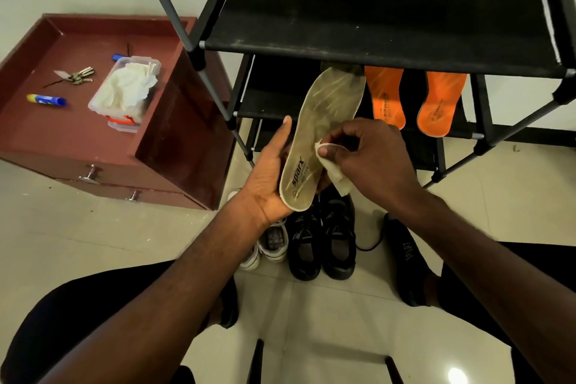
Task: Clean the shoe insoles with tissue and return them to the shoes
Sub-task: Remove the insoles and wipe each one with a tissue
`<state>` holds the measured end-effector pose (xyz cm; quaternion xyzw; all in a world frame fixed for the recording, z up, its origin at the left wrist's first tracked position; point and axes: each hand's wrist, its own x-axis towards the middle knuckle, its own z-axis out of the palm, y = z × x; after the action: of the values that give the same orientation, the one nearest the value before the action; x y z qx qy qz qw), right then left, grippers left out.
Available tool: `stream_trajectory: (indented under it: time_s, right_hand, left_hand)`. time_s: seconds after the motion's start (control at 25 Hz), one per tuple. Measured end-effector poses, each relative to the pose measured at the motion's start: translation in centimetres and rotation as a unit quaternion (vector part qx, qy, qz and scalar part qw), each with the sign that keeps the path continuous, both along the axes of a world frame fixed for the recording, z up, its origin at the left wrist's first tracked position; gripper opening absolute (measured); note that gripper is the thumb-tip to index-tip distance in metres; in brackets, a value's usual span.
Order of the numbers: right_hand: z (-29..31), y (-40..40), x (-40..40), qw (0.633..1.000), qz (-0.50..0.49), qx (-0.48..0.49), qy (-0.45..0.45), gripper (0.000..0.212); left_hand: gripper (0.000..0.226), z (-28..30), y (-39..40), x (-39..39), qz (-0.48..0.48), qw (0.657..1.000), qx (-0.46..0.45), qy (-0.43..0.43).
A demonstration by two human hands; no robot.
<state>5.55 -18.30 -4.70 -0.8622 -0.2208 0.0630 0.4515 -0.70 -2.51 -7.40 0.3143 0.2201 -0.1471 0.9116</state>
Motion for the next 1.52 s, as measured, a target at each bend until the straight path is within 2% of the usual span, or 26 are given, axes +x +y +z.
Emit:
stream_trajectory:
  time_s: [0.08, 0.2, 0.36, 0.6, 0.76, 0.92, 1.2, 1.32, 1.4, 1.44, 1.52]
  right_hand:
    - [0.1, -0.1, 0.3, 1.0, -0.01, 0.004, -0.004, 0.012]
    - [0.0, 0.0, 0.2, 1.0, 0.0, -0.008, -0.022, 0.015]
    - [-0.7, 0.4, -0.7, 0.995, 0.016, -0.049, -0.08, 0.02]
    - [-0.7, 1.3, -2.1, 0.982, 0.108, -0.081, -0.131, 0.02]
    - [-0.7, 0.8, -0.5, 0.989, 0.04, -0.055, -0.128, 0.021]
    - [-1.0, 0.8, -0.7, 0.989, 0.046, -0.063, -0.124, 0.02]
    - [-0.8, 0.6, -0.9, 0.987, 0.014, -0.087, -0.137, 0.016]
    - [-1.1, 1.2, -3.2, 0.983, 0.099, -0.086, -0.128, 0.016]
    - [-1.0, 1.3, -4.1, 0.97, 0.16, -0.103, -0.154, 0.018]
    - [-1.0, 1.1, -3.5, 0.965, 0.146, -0.12, -0.181, 0.018]
    - [-0.9, 0.4, -1.4, 0.968, 0.04, -0.136, -0.205, 0.017]
  left_hand:
    - [0.06, 0.2, -0.4, -0.1, -0.002, 1.0, -0.003, 0.001]
    - [0.066, 0.2, -0.7, 0.1, -0.005, 1.0, -0.01, -0.004]
    - [0.063, 0.0, -0.5, 0.3, 0.015, 0.999, -0.031, -0.003]
    - [0.056, -0.3, 0.0, 0.1, 0.026, 0.997, -0.068, 0.018]
    - [0.055, -0.2, -0.3, 0.3, 0.051, 0.997, -0.062, 0.02]
    - [0.066, -0.2, -0.5, 0.3, 0.051, 0.997, -0.063, 0.01]
    - [0.06, -0.5, -0.7, 0.2, 0.034, 0.998, -0.03, 0.034]
    - [0.061, -0.5, -0.4, -0.1, 0.022, 0.998, -0.049, 0.035]
    - [0.059, -0.5, -0.2, -0.1, 0.022, 0.997, -0.058, 0.037]
    - [0.058, -0.4, -0.3, -0.1, 0.023, 0.997, -0.057, 0.036]
    - [0.056, -0.2, -0.6, 0.0, 0.018, 0.998, -0.042, 0.037]
